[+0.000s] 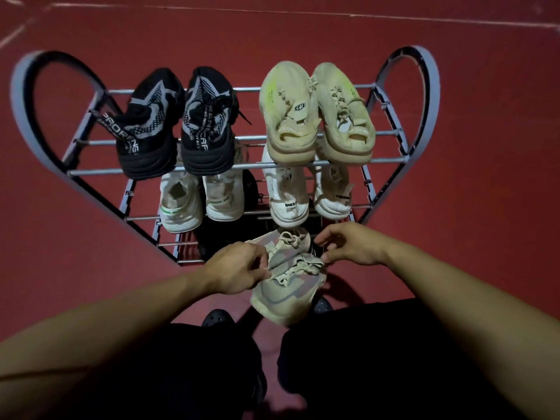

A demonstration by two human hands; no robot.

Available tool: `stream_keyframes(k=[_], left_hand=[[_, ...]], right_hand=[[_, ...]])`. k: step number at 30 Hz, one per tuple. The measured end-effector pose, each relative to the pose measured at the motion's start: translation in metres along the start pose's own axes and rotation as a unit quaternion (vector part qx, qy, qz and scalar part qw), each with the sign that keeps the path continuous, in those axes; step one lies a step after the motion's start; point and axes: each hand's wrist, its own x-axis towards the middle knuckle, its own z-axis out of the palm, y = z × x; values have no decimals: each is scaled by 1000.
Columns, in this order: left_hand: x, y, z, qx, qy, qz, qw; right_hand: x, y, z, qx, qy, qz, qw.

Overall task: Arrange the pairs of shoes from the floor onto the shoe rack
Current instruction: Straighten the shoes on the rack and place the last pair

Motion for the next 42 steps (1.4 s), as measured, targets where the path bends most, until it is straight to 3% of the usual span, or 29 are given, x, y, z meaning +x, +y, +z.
stream_keyframes(k=[7,17,30,42], left_hand=[[-13,-6,-30,-53,-18,81,995],[-23,-6,-29,-102,-57,131,984],[-40,-9,-31,-130,-75,113,982],[-48,-15,-30,-146,-109,101,978]], right_hand=[[6,-1,7,-174,23,-113,978],[2,-12,22,-263,63,-169,948],[-8,-12,20,-336,58,-189,921],[-19,-8,22,-219,-10,-141,965]])
